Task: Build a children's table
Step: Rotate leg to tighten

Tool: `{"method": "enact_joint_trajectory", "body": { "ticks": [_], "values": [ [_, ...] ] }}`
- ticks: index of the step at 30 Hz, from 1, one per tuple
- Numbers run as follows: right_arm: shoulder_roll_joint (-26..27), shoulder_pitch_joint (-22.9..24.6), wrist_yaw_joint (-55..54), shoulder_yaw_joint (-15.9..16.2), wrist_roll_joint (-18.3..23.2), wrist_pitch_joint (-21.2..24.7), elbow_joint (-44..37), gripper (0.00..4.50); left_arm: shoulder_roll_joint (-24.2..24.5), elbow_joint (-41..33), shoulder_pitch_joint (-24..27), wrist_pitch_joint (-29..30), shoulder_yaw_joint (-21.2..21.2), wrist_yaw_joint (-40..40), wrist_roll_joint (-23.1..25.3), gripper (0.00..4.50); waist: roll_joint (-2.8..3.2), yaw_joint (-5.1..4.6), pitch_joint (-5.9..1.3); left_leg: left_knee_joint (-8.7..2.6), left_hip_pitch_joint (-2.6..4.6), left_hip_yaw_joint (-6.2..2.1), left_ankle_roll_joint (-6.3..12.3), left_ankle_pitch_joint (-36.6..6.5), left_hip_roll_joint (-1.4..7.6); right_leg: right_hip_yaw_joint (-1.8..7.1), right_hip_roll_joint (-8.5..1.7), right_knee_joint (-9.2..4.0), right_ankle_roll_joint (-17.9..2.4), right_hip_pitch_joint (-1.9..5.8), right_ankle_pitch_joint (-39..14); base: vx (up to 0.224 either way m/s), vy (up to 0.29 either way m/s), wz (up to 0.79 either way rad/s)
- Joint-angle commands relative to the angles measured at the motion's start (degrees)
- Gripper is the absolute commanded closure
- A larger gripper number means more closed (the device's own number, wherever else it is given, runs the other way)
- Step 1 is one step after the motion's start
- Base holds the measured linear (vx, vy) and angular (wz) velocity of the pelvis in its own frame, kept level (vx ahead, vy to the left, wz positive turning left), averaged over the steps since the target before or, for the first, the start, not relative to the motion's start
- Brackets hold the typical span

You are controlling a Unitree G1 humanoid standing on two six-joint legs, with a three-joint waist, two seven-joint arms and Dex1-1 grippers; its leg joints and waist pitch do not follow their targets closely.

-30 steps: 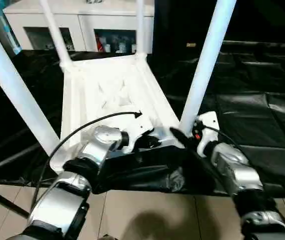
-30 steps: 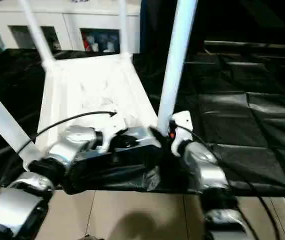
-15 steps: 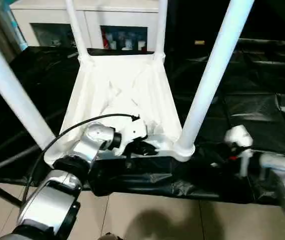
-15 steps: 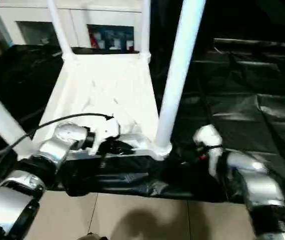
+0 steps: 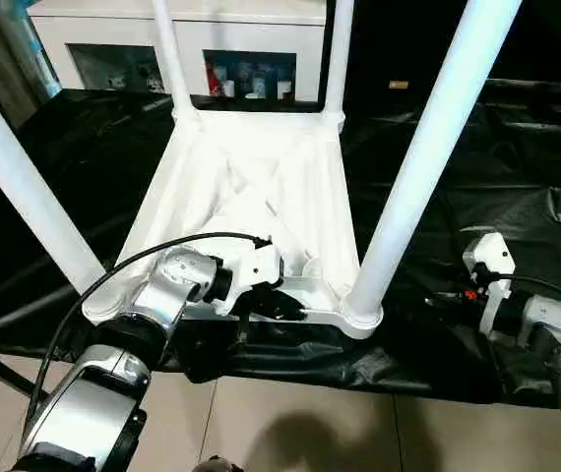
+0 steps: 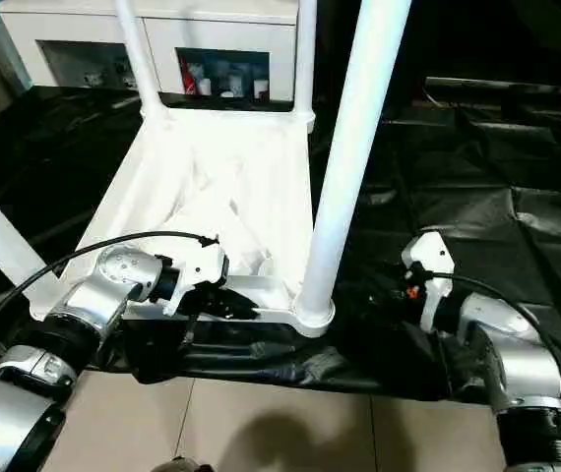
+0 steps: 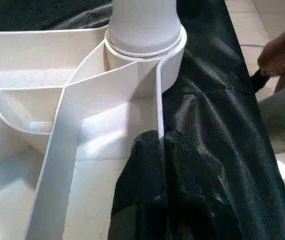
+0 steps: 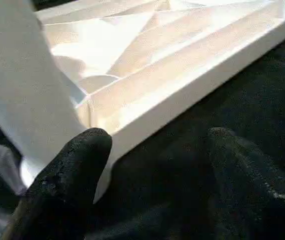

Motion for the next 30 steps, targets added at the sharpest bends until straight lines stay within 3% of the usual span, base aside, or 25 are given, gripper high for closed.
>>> {"method": "enact_joint_trajectory", "body": {
  "ticks": [1, 6, 7, 11, 13, 14, 15, 19, 24, 27, 30],
  "values": [
    [0.34, -0.29, -2.08, -1.14, -1.01, -0.32, 0.63, 0.93, 0.84, -1.1, 0.96, -0.89, -1.17, -0.07, 1.12, 4.05, -1.22, 0.06, -3.61, -3.2, 0.84, -1.44, 5.36, -7.34, 3.69, 2.39, -4.09, -3.14, -14.56, 2.32, -4.38, 0.0, 0.0, 0.0],
    [1.69, -2.21, -9.95, -3.05, -3.07, -1.71, 4.06, 0.93, 1.62, -4.17, 1.83, 0.52, -0.09, -0.68, -0.57, 3.71, -1.09, -0.16, -3.61, -3.3, 0.95, -1.41, 4.39, -7.33, 3.66, 2.41, -4.1, -3.11, -14.79, 2.2, -4.93, 0.0, 0.0, 0.0],
    [2.74, -3.21, -14.09, -3.93, -3.53, -1.58, 5.52, 0.93, 1.86, -5.93, 2.28, 1.15, 0.87, -0.18, -1.54, 3.5, -1.09, -0.34, -3.55, -3.32, 0.94, -1.36, 3.9, -7.44, 3.57, 2.43, -3.96, -3.09, -14.86, 2.21, -5.09, 0.0, 0.0, 0.0],
    [5.59, -4.33, -23.43, -4.88, -5.27, -0.78, 7.17, 0.93, 2.04, -10.06, 3.46, 2.48, 3.79, 4.86, -3.32, 3.35, -1.28, -0.64, -3.57, -3.26, 0.94, -1.31, 3.6, -7.27, 3.46, 2.48, -3.89, -2.89, -15.01, 2.11, -4.49, 0.0, 0.0, 0.0],
    [8.21, -4.17, -27.53, -5.62, -5.14, 0.03, 6.65, 0.93, 1.48, -11.5, 3.99, 4.0, 6.71, 13.06, -2.8, 3.07, -1.44, -0.88, -3.58, -3.2, 0.86, -1.34, 3.79, -7.64, 3.34, 2.52, -3.89, -2.91, -14.34, 2.19, -4.85, 0.0, 0.0, 0.0],
    [8.21, -4.17, -27.53, -5.62, -5.14, 0.03, 6.65, 0.93, 1.48, -11.5, 3.99, 4.0, 6.71, 13.06, -2.8, 3.05, -1.42, -0.89, -3.56, -3.23, 0.8, -1.39, 3.85, -7.62, 3.29, 2.49, -3.92, -2.98, -14.09, 2.27, -5.27, 0.0, 0.0, 0.0],
    [9.63, -3.09, -27.46, -4.58, -5.24, -0.18, 4.93, 0.93, 0.21, -13.76, 5.21, 7.55, 9.82, 20.39, -3.17, 3.02, -1.48, -1.03, -3.58, -3.2, 0.86, -1.34, 3.82, -7.95, 3.43, 2.54, -3.86, -2.92, -13.81, 2.24, -5.8, 0.0, 0.0, 0.0],
    [11.87, -1.31, -29.38, -2.64, -6.61, -1.09, 2.65, 0.93, -3.31, -21.5, 10.06, 14.28, 15.73, 30.6, -6.34, 2.6, -1.55, -1.41, -3.49, -3.26, 0.76, -1.42, 4.16, -7.72, 3.52, 2.54, -3.72, -3.06, -13.8, 2.15, -6.0, 0.0, 0.0, 0.0],
    [15.61, -0.15, -35.43, -2.82, -7.32, -2.59, 1.14, 0.93, -7.24, -26.46, 14.82, 14.28, 20.37, 41.73, -7.65, 2.15, -1.35, -1.89, -3.29, -3.37, 0.61, -1.52, 3.36, -8.19, 3.46, 2.64, -3.4, -3.29, -13.11, 2.05, -4.91, 0.0, 0.0, 0.0],
    [18.02, 0.94, -39.09, -1.21, -9.42, -2.43, -0.33, 0.93, -9.74, -29.81, 19.56, 14.79, 23.54, 49.17, -7.6, 1.82, -1.08, -2.2, -3.31, -3.3, 0.34, -1.64, 3.78, -7.68, 3.39, 2.58, -3.29, -3.25, -12.84, 2.18, -3.15, 0.0, 0.0, 0.0],
    [19.67, 1.53, -41.5, -1.04, -9.81, -0.7, -1.87, 0.93, -11.51, -33.53, 24.16, 14.94, 25.15, 54.45, -6.34, 1.82, -1.0, -2.14, -3.58, -3.12, 0.31, -1.7, 4.36, -6.44, 3.42, 2.61, -3.1, -3.01, -12.36, 2.13, -1.04, 0.0, 0.0, 0.0]
  ]
}}
